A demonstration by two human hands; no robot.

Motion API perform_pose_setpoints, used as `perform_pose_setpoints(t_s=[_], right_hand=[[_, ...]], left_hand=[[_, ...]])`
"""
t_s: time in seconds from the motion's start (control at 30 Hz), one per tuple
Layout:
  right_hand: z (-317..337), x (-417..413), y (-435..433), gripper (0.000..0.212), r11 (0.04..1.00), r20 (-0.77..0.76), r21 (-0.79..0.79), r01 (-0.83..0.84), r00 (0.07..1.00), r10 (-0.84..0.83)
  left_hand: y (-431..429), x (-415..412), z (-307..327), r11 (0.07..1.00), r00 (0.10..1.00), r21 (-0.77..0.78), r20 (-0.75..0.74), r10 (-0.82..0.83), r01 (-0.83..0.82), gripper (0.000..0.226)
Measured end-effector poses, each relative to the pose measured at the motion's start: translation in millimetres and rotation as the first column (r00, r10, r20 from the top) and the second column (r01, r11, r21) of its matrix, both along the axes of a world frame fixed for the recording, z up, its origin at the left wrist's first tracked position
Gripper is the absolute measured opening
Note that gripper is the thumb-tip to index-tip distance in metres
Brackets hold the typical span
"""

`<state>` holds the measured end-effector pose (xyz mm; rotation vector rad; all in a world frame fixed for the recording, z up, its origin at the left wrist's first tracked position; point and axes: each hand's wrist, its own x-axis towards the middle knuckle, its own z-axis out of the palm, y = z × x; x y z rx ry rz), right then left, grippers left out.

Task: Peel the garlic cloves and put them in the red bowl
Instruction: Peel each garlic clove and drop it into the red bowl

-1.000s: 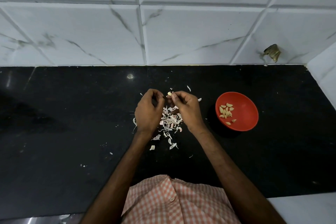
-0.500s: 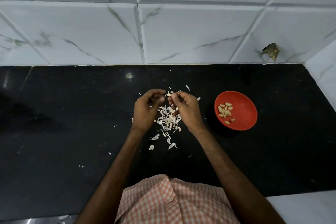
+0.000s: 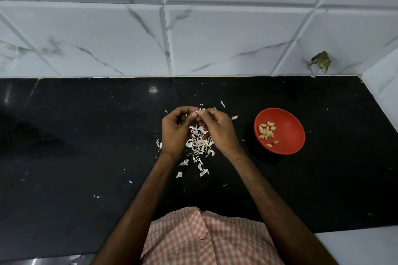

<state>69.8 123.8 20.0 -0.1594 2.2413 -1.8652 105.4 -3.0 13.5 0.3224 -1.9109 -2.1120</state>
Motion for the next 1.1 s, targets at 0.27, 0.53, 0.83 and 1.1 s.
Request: perform_pose_setpoints(t_s=[0.27, 0.53, 0.83, 1.1], right_hand=[[2, -5, 4, 0.006, 0.95, -0.51, 0.31, 0.038, 0.85, 0.133], [4, -9, 5, 0.011, 0.947, -0.523, 0.32, -0.006, 0.833, 0.182], [7, -6, 5, 0.003, 0.981, -0.461, 0.192, -0.001, 0.882, 0.091], [11, -4, -3, 0.008, 1.0, -0.179, -0.005, 0.015, 0.984, -0.016]], left_hand=[[-7, 2, 0, 0.999, 0.999, -0.036, 0.024, 0.037, -0.036, 0.001], [-18, -1, 0, 0.991, 0.995, -0.095, -0.038, -0.096, 0.092, 0.004], [-10, 2, 3, 0.995, 0.994, -0.017, -0.054, -0.095, 0.095, 0.013], [-3, 5, 1, 0.993, 0.999, 0.115, -0.023, -0.037, 0.04, 0.013]])
